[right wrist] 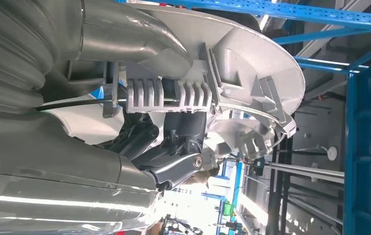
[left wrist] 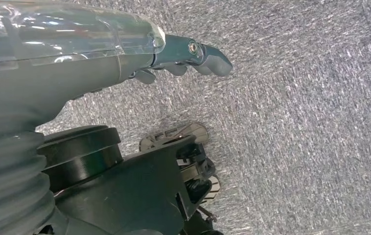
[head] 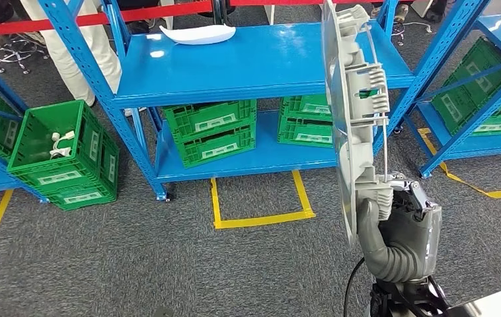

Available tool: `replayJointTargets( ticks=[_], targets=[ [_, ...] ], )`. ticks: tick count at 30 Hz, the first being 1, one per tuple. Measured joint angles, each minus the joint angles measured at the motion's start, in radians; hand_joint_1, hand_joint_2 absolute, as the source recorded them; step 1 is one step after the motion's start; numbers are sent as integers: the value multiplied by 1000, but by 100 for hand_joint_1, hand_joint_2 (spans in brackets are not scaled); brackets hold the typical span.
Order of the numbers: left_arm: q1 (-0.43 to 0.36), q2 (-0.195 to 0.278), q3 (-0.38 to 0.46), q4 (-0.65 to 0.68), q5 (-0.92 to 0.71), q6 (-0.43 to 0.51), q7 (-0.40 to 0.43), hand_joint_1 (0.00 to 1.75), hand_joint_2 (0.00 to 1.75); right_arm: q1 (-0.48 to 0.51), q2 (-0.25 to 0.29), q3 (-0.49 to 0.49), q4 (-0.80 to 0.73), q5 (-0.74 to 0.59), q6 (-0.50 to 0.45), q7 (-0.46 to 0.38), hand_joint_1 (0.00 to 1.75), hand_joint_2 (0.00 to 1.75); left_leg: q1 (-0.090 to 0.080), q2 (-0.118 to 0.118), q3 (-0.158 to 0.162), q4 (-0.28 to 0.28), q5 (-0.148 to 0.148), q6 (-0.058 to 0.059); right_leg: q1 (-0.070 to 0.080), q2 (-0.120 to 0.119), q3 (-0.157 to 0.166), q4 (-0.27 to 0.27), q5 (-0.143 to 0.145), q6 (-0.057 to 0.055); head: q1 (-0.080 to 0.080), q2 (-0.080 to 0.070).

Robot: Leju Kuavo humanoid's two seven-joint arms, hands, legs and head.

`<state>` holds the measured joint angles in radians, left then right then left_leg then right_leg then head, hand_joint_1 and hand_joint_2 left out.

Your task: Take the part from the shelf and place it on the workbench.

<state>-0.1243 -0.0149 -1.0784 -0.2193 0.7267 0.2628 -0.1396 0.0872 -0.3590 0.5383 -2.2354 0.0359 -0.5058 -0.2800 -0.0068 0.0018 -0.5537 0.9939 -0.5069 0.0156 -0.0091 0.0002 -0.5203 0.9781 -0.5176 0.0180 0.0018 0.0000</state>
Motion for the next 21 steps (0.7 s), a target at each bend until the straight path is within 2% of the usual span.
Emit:
replayJointTargets(
  ticks=[2,4,6,7,9,10,11,12,13,14,15,16,17,19,20,21],
  targets=[
    [0,0,0,0,-1,0,1,0,175,0,0,0,0,4,0,0,175,175,-2,0,-1,2,-2,1,-3,-1,1,-3,1,2,-1,0],
    [0,0,0,0,-5,0,4,0,175,0,0,0,0,24,0,4,175,175,-1,-1,3,-9,2,10,-5,-4,4,-11,3,8,-5,0],
    [-1,-1,-1,0,-10,-1,8,0,175,0,0,1,0,49,0,10,175,175,6,-4,18,-35,14,16,-5,-5,-4,9,-14,16,-5,0],
    [-1,-2,-1,-1,-10,-1,8,0,175,-1,0,1,0,55,0,12,175,175,11,-5,24,-45,19,17,-7,-4,-23,51,-38,20,-2,0],
    [-1,-3,-1,-1,-12,-2,10,0,175,-1,0,1,0,60,-1,12,175,175,13,-9,29,-49,20,17,-13,-2,-87,183,-98,33,6,0],
    [0,-3,-1,0,-12,-2,11,0,175,0,0,2,0,60,-1,13,175,175,14,-13,30,-48,18,15,-16,-2,-117,237,-113,38,8,0],
    [1,-3,-1,0,-12,-2,12,0,175,0,0,2,1,60,-1,13,175,175,16,-19,31,-47,16,12,-19,-2,-132,261,-109,44,10,0],
    [2,-4,-1,0,-12,-2,13,0,175,1,0,2,1,60,-1,13,175,175,19,-27,32,-44,13,7,-23,-1,-129,246,-85,49,11,0],
    [2,-4,-1,0,-12,-2,13,0,175,1,0,2,1,60,-1,14,175,175,23,-36,33,-38,9,0,-28,3,-109,195,-45,54,13,0],
    [1,-4,-1,0,-12,-2,13,0,175,2,0,2,1,60,-1,14,175,175,27,-45,32,-31,3,-8,-35,20,-83,132,-9,61,16,0],
    [-1,-4,-1,0,-12,-2,13,0,175,2,0,2,2,60,-1,14,175,175,29,-56,27,-20,-3,-18,-40,39,-57,72,14,63,20,0],
    [-2,-4,-1,-1,-12,-2,13,0,175,3,0,2,2,60,0,15,175,175,30,-66,20,-11,-6,-26,-43,54,-40,34,24,58,22,0],
    [-3,-4,-1,-1,-12,-2,13,0,175,3,0,2,2,60,0,15,175,175,30,-77,12,-4,-8,-34,-43,63,-34,20,20,50,22,0],
    [-2,-4,-1,-1,-13,-2,14,0,175,4,0,2,2,60,0,15,175,175,33,-96,2,0,-8,-44,-38,44,-36,24,13,27,17,0],
    [-1,-3,-1,-1,-13,-2,14,0,175,3,0,1,2,60,-1,15,175,175,33,-86,-2,7,-13,-48,-37,32,-35,24,11,18,13,0],
    [0,-3,-1,-1,-13,-2,14,0,175,3,0,1,2,60,-1,15,175,175,33,-64,-13,29,-26,-51,-36,20,-33,24,10,10,7,0]
  ],
)
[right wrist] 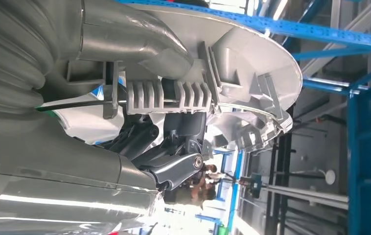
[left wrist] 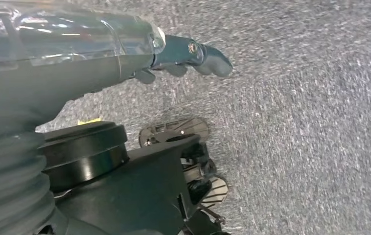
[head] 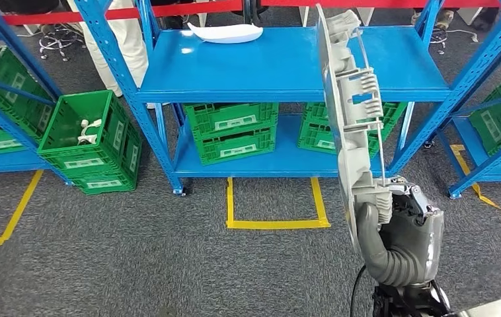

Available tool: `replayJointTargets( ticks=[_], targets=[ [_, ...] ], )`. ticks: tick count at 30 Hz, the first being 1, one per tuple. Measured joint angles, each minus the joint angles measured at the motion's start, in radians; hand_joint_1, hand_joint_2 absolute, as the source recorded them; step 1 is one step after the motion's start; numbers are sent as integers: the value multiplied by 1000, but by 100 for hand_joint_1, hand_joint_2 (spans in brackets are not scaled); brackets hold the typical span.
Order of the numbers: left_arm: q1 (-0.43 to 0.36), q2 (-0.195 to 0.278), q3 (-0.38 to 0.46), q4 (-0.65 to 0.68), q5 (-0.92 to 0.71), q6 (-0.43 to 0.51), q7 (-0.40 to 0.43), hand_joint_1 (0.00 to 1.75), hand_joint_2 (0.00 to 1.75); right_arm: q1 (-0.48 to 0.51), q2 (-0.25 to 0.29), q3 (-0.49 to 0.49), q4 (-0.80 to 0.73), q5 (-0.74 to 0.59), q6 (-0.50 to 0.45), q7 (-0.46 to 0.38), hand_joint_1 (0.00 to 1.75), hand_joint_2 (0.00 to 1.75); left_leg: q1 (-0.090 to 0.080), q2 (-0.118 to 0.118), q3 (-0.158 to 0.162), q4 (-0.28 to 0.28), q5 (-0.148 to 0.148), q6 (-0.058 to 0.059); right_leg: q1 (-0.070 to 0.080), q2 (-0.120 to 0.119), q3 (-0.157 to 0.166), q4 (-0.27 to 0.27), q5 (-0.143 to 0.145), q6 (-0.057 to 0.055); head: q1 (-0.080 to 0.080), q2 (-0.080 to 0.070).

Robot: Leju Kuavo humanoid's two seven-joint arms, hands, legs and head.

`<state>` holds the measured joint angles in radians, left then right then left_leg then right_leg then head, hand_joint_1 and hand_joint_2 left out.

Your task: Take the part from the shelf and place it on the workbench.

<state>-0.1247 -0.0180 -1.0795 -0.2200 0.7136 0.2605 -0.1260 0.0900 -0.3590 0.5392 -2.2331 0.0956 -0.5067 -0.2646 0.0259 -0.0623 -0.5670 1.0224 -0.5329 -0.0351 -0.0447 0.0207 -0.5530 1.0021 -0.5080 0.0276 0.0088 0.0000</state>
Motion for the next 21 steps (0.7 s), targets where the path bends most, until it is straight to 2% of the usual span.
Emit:
replayJointTargets(
  ticks=[2,4,5,6,7,9,10,11,12,14,15,16,18,19,20,21],
  targets=[
    [-1,0,0,0,0,2,-2,0,175,-1,0,0,-1,1,1,0,175,175,-3,54,-54,103,-51,-1,5,-24,3,-1,-3,-13,-14,0],
    [-1,0,0,0,1,10,-13,0,175,-2,0,0,-1,6,6,6,175,175,-4,67,-127,234,-95,1,13,-48,4,0,-7,-21,-22,0],
    [0,1,0,0,3,16,-23,0,175,-4,0,1,-1,9,11,13,175,175,-5,67,-149,266,-95,4,17,-58,5,0,-9,-23,-23,0],
    [1,1,0,0,6,23,-35,0,175,-7,0,1,-1,11,16,22,175,175,-6,68,-151,260,-76,8,21,-68,8,0,-12,-25,-23,0],
    [2,3,0,0,10,30,-49,0,175,-10,0,1,-1,12,23,32,175,175,-9,73,-134,218,-41,15,24,-76,13,1,-15,-25,-24,0],
    [1,9,0,0,25,42,-74,0,175,-18,0,2,0,12,36,47,175,175,-24,119,-77,96,23,34,31,-91,24,1,-24,-21,-25,0],
    [0,12,0,0,35,46,-81,0,175,-21,0,4,0,11,40,53,175,175,-32,142,-54,49,36,42,34,-98,27,2,-28,-17,-25,0],
    [-1,16,1,-1,45,48,-79,0,175,-25,0,8,2,11,41,56,175,175,-39,158,-42,23,37,47,36,-107,29,2,-31,-13,-24,0],
    [-2,19,2,-1,52,48,-67,0,175,-29,0,12,6,11,41,57,175,175,-43,157,-40,16,31,48,38,-117,31,2,-32,-8,-23,0],
    [-2,27,3,-2,62,42,-13,0,175,-41,1,24,15,12,36,55,175,175,-41,128,-38,7,31,52,36,-132,35,2,-40,1,-21,0],
    [-1,32,3,-2,65,35,23,0,175,-47,2,30,20,13,32,52,175,175,-38,114,-36,4,33,56,33,-120,33,14,-52,6,-19,0],
    [-2,35,3,-1,67,27,57,0,175,-52,3,35,25,14,29,49,175,175,-34,100,-34,1,35,60,30,-98,21,46,-74,10,-15,0],
    [-2,40,3,-1,68,10,94,0,175,-56,5,45,34,7,25,47,175,175,-32,71,-31,-1,37,66,26,-47,-35,167,-132,14,-5,0],
    [-2,40,3,-2,64,2,95,0,175,-57,6,51,39,3,26,50,175,175,-33,56,-30,-1,37,68,26,-35,-69,231,-153,15,1,0],
    [-1,39,3,-2,58,-3,92,0,175,-59,6,55,44,3,29,58,175,175,-35,42,-28,0,36,68,27,-29,-92,270,-157,15,5,0],
    [0,37,2,-2,50,-9,89,0,175,-62,6,62,49,13,32,73,175,175,-36,28,-25,0,36,69,27,-26,-101,272,-139,13,9,0]
  ],
)
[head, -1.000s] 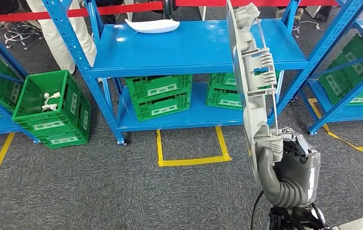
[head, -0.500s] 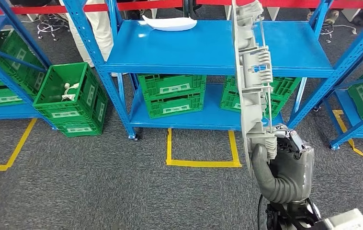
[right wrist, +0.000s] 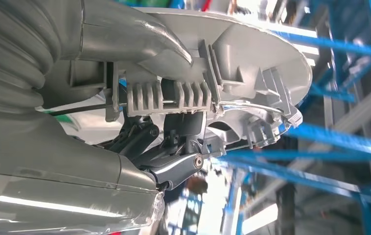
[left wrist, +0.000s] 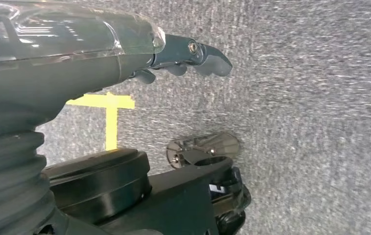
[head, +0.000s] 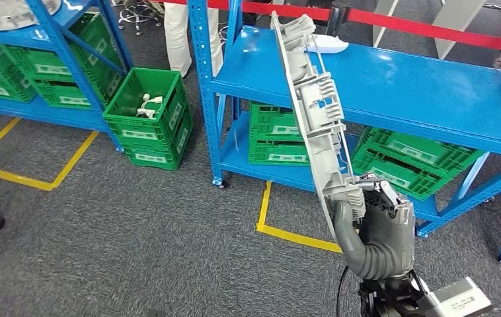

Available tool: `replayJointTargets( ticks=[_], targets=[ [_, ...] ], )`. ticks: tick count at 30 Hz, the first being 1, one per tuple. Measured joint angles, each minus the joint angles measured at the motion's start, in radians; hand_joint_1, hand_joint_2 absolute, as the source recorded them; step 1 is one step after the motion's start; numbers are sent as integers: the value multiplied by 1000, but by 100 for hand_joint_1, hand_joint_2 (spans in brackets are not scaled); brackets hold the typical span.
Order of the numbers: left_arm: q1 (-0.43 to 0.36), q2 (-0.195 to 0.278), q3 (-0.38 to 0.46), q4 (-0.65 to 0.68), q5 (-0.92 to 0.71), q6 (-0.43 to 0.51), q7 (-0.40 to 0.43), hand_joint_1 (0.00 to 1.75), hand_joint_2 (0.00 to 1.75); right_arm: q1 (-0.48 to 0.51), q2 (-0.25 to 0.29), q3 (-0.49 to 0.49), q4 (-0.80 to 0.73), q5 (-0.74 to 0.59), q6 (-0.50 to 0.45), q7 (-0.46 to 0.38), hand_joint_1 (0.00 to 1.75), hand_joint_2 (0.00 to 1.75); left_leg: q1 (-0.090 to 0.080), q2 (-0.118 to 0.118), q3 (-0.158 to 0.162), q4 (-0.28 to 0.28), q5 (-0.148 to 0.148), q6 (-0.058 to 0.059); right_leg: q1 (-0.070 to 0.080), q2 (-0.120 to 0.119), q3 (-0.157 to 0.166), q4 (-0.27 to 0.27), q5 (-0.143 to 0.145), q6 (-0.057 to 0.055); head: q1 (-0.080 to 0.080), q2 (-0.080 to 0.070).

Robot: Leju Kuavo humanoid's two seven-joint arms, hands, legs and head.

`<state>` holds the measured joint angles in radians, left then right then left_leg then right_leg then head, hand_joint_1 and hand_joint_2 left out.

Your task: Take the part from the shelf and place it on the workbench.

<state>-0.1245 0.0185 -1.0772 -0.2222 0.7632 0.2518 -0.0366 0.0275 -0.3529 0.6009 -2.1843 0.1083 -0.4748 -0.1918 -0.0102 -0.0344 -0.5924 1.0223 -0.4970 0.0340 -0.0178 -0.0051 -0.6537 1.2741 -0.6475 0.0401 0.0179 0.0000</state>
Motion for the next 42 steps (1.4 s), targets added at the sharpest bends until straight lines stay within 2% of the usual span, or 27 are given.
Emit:
replayJointTargets(
  ticks=[1,3,4,6,8,10,12,14,15,17,18,20,21,23,25,26,28,29,30,31,32,34,36,38,39,40,42],
  targets=[
    [0,-3,0,0,-9,-5,0,0,175,-5,0,7,5,18,0,18,175,175,-1,-13,3,0,-1,0,0,5,7,-33,36,-4,4,0],
    [0,-12,-1,-1,-25,-9,-6,0,175,-17,1,23,13,57,-11,49,175,175,-3,-36,7,1,-2,-2,1,37,48,-154,116,-16,7,0],
    [-1,-16,-1,-2,-29,-6,-20,0,175,-21,0,29,14,67,-22,56,175,175,-3,-46,4,3,-3,-4,1,54,67,-207,137,-22,7,0],
    [-1,-23,-2,-5,-33,11,-64,0,175,-30,-3,33,5,69,-36,66,175,175,0,-63,-6,4,0,-13,3,67,83,-251,139,-30,8,0],
    [0,-25,-2,-6,-24,32,-99,0,175,-45,-8,30,-12,67,-32,80,175,175,3,-66,-13,5,2,-25,4,50,87,-266,141,-37,10,0],
    [-2,-26,-1,-6,-8,40,-118,0,175,-56,-11,25,-28,72,-24,91,175,175,0,-17,-31,38,-23,-36,0,29,97,-280,146,-44,3,0],
    [-5,-28,-1,-6,3,37,-120,0,175,-57,-11,21,-40,78,-25,92,175,175,6,34,-84,140,-77,-48,-1,5,104,-285,145,-48,-10,0],
    [-2,-33,-1,-6,8,30,-93,0,175,-52,-11,21,-47,77,-33,90,175,175,19,38,-141,243,-110,-59,-2,-21,108,-285,141,-47,-19,0],
    [1,-35,-1,-5,9,25,-76,0,175,-48,-11,21,-48,75,-37,87,175,175,24,40,-148,253,-101,-64,-4,-32,110,-284,138,-45,-22,0],
    [6,-35,-1,-5,9,13,-52,0,175,-41,-11,21,-48,70,-46,81,175,175,30,57,-107,172,-40,-71,-9,-52,117,-282,130,-35,-27,0],
    [6,-35,-1,-4,9,10,-43,0,175,-38,-11,21,-48,68,-49,77,175,175,27,86,-74,111,-15,-74,-9,-61,121,-280,126,-28,-30,0],
    [4,-33,-1,-4,11,10,-28,0,175,-34,-11,22,-48,64,-49,72,175,175,20,132,-34,31,7,-65,-6,-76,127,-274,116,-14,-34,0],
    [4,-33,-1,-3,13,11,-22,0,175,-33,-11,22,-48,62,-48,70,175,175,15,141,-31,21,2,-56,-3,-84,130,-274,113,-9,-34,0],
    [4,-31,-1,-2,17,12,-13,0,175,-33,-10,23,-48,59,-46,69,175,175,14,116,-34,21,2,-38,-4,-101,136,-277,107,1,-29,0],
    [3,-31,-1,-2,19,12,-10,0,175,-32,-10,23,-48,59,-46,69,175,175,15,86,-33,19,5,-26,-9,-78,131,-248,78,8,-22,0],
    [2,-30,-1,-2,19,12,-9,0,175,-32,-11,23,-48,59,-46,69,175,175,16,71,-31,18,6,-20,-10,-54,113,-203,49,9,-17,0],
    [0,-30,-1,-2,19,11,-10,0,175,-31,-11,23,-48,59,-46,68,175,175,12,42,-31,18,7,-11,-7,-12,49,-67,-15,5,-5,0],
    [1,-30,-1,-2,19,10,-15,0,175,-31,-11,23,-48,59,-46,68,175,175,8,26,-30,18,7,-9,-4,-4,19,-11,-31,1,1,0],
    [2,-30,-1,-1,18,9,-21,0,175,-31,-11,24,-48,60,-44,68,175,175,4,11,-29,18,7,-7,-1,-1,2,15,-27,-4,7,0],
    [3,-31,-1,-1,17,8,-30,0,175,-31,-11,24,-48,62,-43,68,175,175,1,-5,-27,18,7,-5,2,2,0,3,-3,-12,11,0],
    [3,-31,-1,-2,16,8,-39,0,175,-31,-10,25,-48,64,-40,69,175,175,-3,-20,-24,19,7,-4,6,9,16,-45,38,-21,13,0],
    [3,-37,-1,-2,15,8,-55,0,175,-33,-10,28,-48,67,-37,69,175,175,-7,-45,-21,19,7,-4,12,49,63,-171,109,-42,13,0],
    [2,-44,-1,-2,15,11,-73,0,175,-35,-10,31,-48,68,-34,70,175,175,-4,-64,-27,19,10,-9,16,77,91,-239,129,-55,14,0],
    [3,-50,0,-3,15,12,-87,0,175,-43,-10,32,-48,68,-31,71,175,175,-1,-80,-32,16,16,-19,17,64,100,-259,128,-58,18,0],
    [5,-51,0,-3,15,13,-88,0,175,-47,-10,33,-48,68,-29,72,175,175,-4,-67,-33,17,14,-24,15,53,105,-271,132,-58,20,0],
    [5,-53,0,-3,14,14,-88,0,175,-50,-10,34,-49,68,-27,73,175,175,-7,-39,-39,29,3,-30,12,42,112,-283,137,-58,16,0],
    [4,-54,0,-3,12,14,-83,0,175,-56,-10,35,-51,69,-22,74,175,175,-4,26,-79,111,-49,-46,7,17,123,-300,143,-59,2,0]
  ],
)
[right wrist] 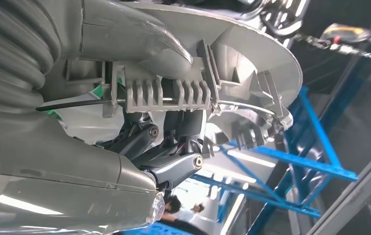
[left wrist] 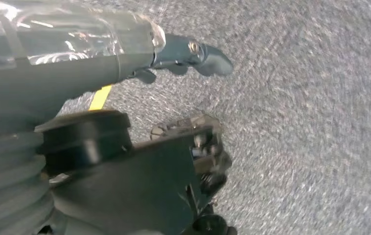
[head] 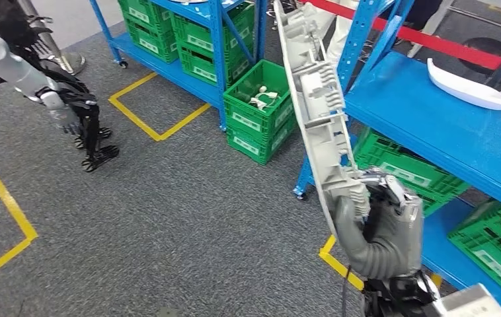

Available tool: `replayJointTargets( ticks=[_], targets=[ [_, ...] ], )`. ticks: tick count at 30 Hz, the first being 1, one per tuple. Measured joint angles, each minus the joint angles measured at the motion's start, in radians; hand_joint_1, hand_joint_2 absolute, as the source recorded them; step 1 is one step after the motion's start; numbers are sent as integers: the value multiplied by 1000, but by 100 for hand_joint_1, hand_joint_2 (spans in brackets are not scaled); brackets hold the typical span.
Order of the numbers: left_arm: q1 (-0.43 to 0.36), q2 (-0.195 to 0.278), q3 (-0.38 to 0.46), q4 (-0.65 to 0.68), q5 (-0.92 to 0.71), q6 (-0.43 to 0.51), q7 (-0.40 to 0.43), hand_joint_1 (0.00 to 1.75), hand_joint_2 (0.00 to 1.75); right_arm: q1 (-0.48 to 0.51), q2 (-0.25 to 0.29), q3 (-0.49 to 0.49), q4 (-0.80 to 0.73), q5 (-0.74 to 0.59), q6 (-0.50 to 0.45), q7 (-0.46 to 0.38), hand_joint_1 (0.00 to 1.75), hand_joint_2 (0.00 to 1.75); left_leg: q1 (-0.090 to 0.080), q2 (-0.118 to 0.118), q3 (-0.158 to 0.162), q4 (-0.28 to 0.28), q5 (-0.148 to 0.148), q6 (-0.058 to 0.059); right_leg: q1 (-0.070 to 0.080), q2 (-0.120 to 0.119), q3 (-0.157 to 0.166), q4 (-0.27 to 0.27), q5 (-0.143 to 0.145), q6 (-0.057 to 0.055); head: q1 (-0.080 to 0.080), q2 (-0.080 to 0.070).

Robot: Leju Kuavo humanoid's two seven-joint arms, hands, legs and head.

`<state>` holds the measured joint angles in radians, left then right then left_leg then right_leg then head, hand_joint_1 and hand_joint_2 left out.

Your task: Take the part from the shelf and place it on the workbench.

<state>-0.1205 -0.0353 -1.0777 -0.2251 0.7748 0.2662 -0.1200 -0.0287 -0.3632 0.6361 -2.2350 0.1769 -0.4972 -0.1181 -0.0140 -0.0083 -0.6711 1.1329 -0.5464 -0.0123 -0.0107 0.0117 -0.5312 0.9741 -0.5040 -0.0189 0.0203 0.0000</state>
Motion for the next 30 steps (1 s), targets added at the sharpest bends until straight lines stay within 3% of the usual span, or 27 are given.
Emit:
replayJointTargets(
  ticks=[2,3,4,5,7,9,10,12,14,16,17,18,19,21,23,25,26,27,28,30],
  targets=[
    [-1,-1,0,0,-1,0,2,0,175,-4,0,1,-1,0,1,0,175,175,17,15,-61,118,-53,-20,-2,-28,2,-2,-1,1,-12,0],
    [0,-1,0,0,-1,0,3,0,175,-5,0,1,-1,0,2,1,175,175,25,14,-78,149,-59,-28,-5,-41,2,-1,-2,3,-15,0],
    [1,-1,0,0,-1,0,3,0,175,-6,0,2,-1,0,2,2,175,175,31,15,-76,145,-45,-36,-8,-54,2,1,-5,8,-18,0],
    [2,0,0,0,-2,0,4,0,175,-7,0,2,-1,0,2,3,175,175,37,23,-53,104,-17,-44,-12,-66,3,5,-9,14,-21,0],
    [1,-1,0,0,-2,0,3,0,175,-9,0,2,-1,0,2,5,175,175,41,71,18,-20,37,-52,-17,-85,5,18,-21,32,-30,0],
    [1,-2,0,0,-2,0,4,0,175,-11,0,3,-1,0,3,7,175,175,36,111,52,-84,51,-37,-15,-99,7,29,-31,49,-33,0],
    [2,-3,0,0,-2,0,4,0,175,-12,0,4,-1,0,3,7,175,175,32,111,50,-85,48,-23,-15,-105,9,28,-32,55,-32,0],
    [2,-4,0,1,-2,1,4,0,175,-14,1,5,-1,0,5,8,175,175,31,87,46,-86,49,-3,-19,-112,15,25,-36,66,-25,0],
    [0,-5,0,1,-3,3,3,0,175,-16,0,5,-2,0,6,8,175,175,32,60,47,-88,53,11,-23,-82,2,64,-72,72,-17,0],
    [-2,-6,0,2,-3,5,4,0,175,-17,-1,4,-4,-1,7,9,175,175,29,33,47,-89,54,20,-21,-37,-51,187,-140,69,-3,0],
    [-3,-7,0,2,-4,5,7,0,175,-17,-2,4,-4,-1,7,9,175,175,25,18,48,-89,54,23,-18,-25,-83,256,-167,66,4,0],
    [-3,-7,0,2,-5,5,10,0,175,-17,-2,3,-4,-1,7,10,175,175,21,2,48,-89,55,25,-15,-20,-108,303,-177,62,10,0],
    [-3,-7,0,2,-7,5,15,0,175,-16,-2,3,-4,-2,7,10,175,175,18,-14,49,-88,55,27,-11,-17,-117,315,-167,56,14,0],
    [-2,-7,0,2,-9,5,20,0,175,-16,-3,3,-4,-3,7,10,175,175,11,-46,53,-88,56,29,-2,0,-87,226,-93,36,19,0],
    [-3,-9,0,2,-11,5,22,0,175,-14,-4,3,-5,-6,7,10,175,175,8,-74,53,-88,59,28,4,40,-41,108,-33,13,16,0],
    [-4,-11,0,1,-13,6,21,0,175,-12,-5,3,-7,-9,8,10,175,175,12,-96,46,-89,64,21,7,59,-22,59,-24,1,16,0],
    [-3,-11,0,1,-14,6,20,0,175,-12,-5,3,-8,-10,8,10,175,175,15,-107,42,-91,68,15,9,50,-19,49,-23,1,19,0],
    [-2,-11,0,1,-14,6,20,0,175,-12,-5,3,-8,-10,9,10,175,175,16,-105,39,-91,69,11,8,39,-14,39,-21,1,22,0],
    [0,-11,0,2,-14,6,19,0,175,-12,-5,3,-9,-10,9,9,175,175,13,-82,35,-85,63,6,7,28,-9,28,-17,2,22,0],
    [0,-8,0,2,-15,6,18,0,175,-11,-4,3,-9,-11,10,7,175,175,10,-16,4,-25,21,-5,3,4,1,9,-8,2,12,0]
  ],
)
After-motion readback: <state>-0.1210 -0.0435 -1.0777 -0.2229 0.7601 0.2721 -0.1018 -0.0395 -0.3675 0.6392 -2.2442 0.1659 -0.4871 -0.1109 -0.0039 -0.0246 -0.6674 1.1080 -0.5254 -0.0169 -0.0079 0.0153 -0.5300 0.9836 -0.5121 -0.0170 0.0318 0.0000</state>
